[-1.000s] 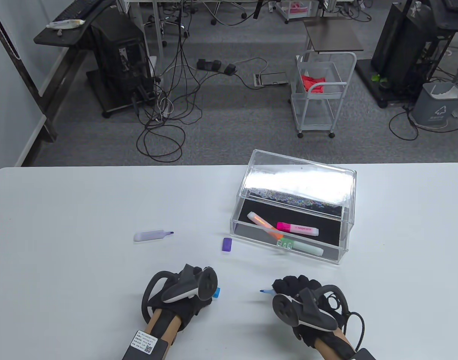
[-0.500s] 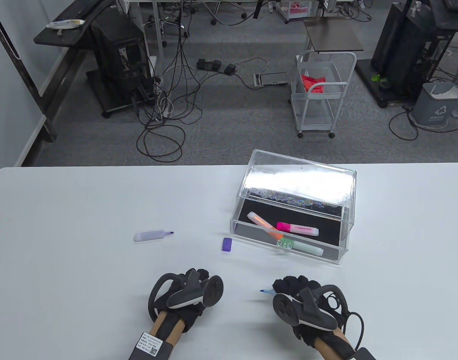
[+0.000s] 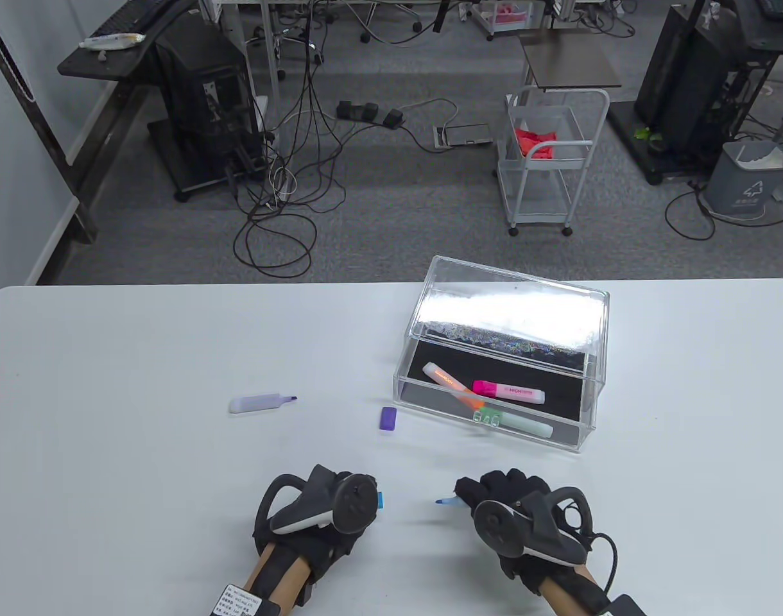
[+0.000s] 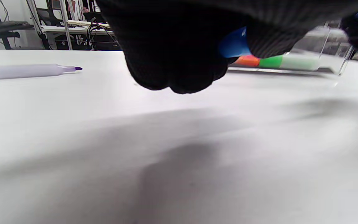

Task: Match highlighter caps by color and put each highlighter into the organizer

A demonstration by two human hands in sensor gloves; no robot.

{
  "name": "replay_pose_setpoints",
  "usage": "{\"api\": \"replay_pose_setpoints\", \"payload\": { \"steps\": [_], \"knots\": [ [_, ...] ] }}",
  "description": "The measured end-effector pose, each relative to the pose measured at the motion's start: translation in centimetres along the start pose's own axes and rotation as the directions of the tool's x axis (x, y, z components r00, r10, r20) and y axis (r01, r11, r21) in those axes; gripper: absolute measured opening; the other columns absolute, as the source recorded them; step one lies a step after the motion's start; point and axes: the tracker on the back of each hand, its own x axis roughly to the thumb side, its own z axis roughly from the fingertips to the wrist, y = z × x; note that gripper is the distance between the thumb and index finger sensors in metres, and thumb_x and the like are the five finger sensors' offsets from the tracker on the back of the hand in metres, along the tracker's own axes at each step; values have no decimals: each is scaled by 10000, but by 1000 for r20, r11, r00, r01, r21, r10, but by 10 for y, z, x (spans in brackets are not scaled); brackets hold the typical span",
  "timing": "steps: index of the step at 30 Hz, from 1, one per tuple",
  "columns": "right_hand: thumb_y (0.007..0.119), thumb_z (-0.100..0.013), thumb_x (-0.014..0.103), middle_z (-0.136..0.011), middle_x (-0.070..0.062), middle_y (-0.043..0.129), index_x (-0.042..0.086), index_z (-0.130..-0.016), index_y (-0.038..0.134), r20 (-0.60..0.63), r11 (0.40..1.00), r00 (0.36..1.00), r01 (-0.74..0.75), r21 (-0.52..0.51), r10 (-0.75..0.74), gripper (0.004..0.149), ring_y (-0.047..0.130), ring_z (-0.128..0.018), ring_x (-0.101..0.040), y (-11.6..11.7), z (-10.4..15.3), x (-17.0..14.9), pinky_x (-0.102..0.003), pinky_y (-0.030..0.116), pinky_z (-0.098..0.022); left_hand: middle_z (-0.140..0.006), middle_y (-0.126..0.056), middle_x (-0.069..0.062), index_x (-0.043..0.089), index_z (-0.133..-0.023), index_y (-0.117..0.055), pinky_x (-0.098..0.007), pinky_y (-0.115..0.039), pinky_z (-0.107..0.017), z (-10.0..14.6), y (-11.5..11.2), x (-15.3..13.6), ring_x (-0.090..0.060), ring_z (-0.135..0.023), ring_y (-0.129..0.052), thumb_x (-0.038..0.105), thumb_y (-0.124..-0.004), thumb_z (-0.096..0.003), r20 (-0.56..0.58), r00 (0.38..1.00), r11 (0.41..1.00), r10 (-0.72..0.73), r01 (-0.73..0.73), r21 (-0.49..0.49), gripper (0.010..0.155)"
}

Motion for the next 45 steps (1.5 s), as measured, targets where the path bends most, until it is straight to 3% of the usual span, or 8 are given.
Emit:
{"api": "replay_pose_setpoints", "payload": {
  "steps": [3,9,31,45],
  "knots": [
    [713,-441,348,-839,-37,779,286,-931,559,31,999,1000,5,-44,-4,518,885,-565,-224,-3,2,5,-501,774,-444,-1083,-686,-118,134,-1156,-526,-437,-836,-704,9,2,4,-233,-867,-921,441,-619,-621,33,996,996,79,-80,43,624],
    [724,-436,346,-838,-39,786,278,-917,592,64,998,998,-20,-67,24,503,889,-552,-214,-5,4,16,-490,783,-436,-1075,-668,-119,136,-1160,-501,-440,-822,-703,14,-7,10,-238,-868,-901,437,-580,-620,102,982,980,161,-172,104,623],
    [735,-432,345,-837,-29,793,289,-911,606,143,981,975,-152,-117,168,499,881,-558,-209,-3,5,48,-487,772,-446,-995,-735,-65,127,-1152,-503,-418,-856,-657,10,-16,32,-210,-803,-945,455,-576,-625,166,968,976,191,-205,73,625],
    [727,-426,321,-755,-22,806,296,-871,639,134,961,965,-195,-198,224,454,836,-584,-244,-2,8,54,-516,752,-440,-873,-840,-101,73,-1131,-579,-386,-924,-547,15,-20,47,-180,-638,-1002,413,-637,-615,181,962,950,206,-241,198,620]
  ]
}}
